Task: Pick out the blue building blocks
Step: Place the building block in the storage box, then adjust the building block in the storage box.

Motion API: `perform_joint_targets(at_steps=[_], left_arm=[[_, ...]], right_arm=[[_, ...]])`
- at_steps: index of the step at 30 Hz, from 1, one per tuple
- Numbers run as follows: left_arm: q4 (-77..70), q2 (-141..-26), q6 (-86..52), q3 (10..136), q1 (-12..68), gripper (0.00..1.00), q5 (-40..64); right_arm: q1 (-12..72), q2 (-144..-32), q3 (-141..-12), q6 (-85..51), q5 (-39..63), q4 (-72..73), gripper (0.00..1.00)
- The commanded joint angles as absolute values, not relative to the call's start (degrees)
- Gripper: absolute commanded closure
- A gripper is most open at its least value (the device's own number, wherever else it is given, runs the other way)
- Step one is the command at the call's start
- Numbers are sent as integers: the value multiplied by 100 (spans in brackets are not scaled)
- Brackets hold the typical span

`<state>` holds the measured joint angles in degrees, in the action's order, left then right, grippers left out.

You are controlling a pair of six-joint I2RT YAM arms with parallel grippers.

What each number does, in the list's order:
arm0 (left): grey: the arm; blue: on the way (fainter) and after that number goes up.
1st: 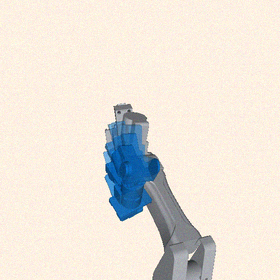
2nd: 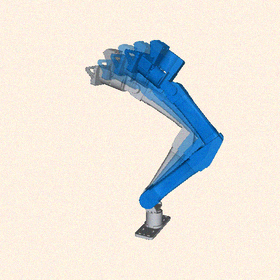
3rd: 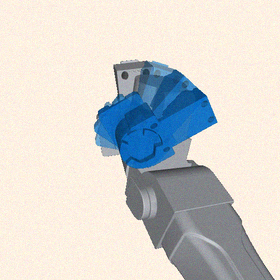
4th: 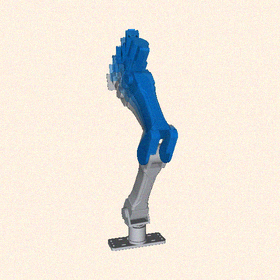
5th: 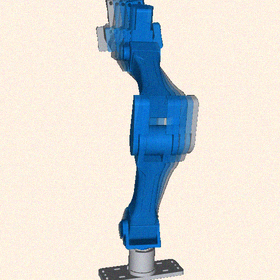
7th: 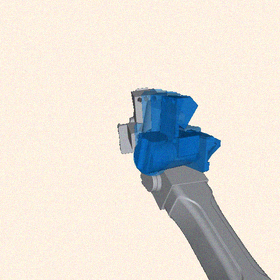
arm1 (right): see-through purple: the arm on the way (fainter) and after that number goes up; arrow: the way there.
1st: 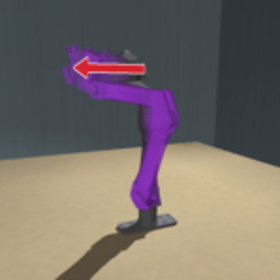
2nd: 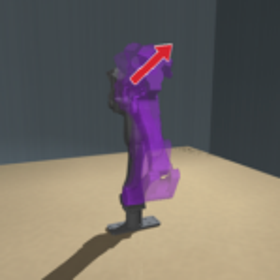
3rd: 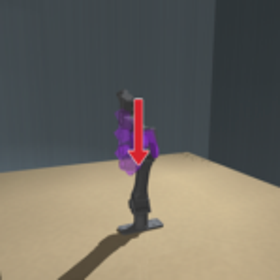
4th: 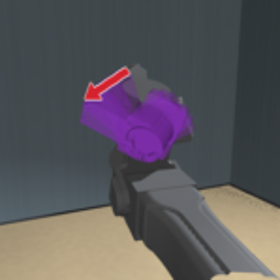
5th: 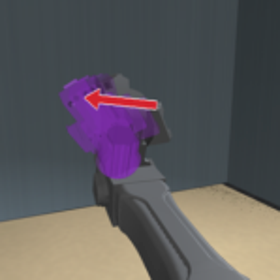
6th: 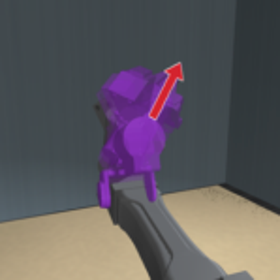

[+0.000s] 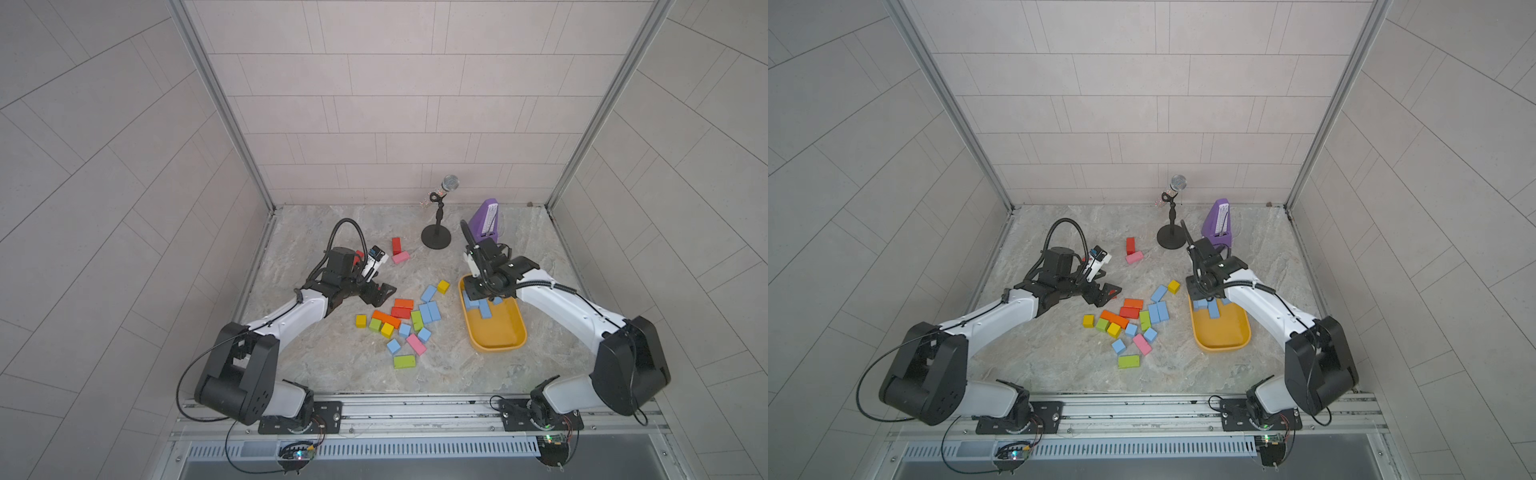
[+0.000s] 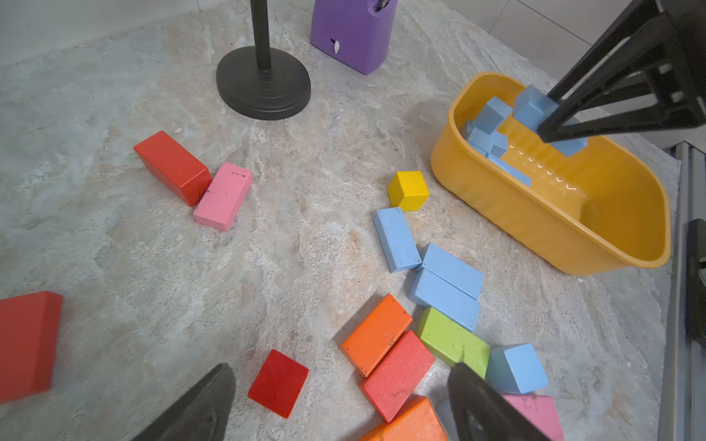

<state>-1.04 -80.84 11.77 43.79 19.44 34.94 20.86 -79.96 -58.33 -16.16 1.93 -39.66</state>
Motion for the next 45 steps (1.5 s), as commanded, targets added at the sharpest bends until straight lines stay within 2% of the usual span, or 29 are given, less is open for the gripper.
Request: perform_joint_targets(at_steps=[1, 6, 20, 22, 25, 28, 36, 45], left_arm=[[4, -8071, 1395, 4433, 1980, 8, 3525], [98, -7992, 1493, 4439, 1989, 8, 3452], [151, -7965, 1591, 4445, 1978, 8, 3387], [170, -7966, 1597, 4451, 1988, 8, 3378], [184, -7961, 1606, 4457, 1978, 8, 3371], [186, -7954, 1617, 4462, 1982, 9, 3370], [210, -7915, 1626, 4466, 1979, 8, 3356], [239, -7876, 1652, 4465, 1981, 8, 3345]], right_arm=[[1594, -7677, -5378, -1611, 43, -4112, 81], [1149, -7869, -5297, -1432, -100, -4192, 80], [1125, -8569, -5585, -1169, 35, -4065, 73], [1125, -8561, -5564, -1186, 68, -4052, 69], [1125, -8507, -5508, -1202, 78, -4044, 56], [1125, -8438, -5491, -1211, 62, -4061, 52], [1125, -8421, -5478, -1282, 45, -4078, 55], [1034, -8938, -5533, -1406, -74, -4053, 66]])
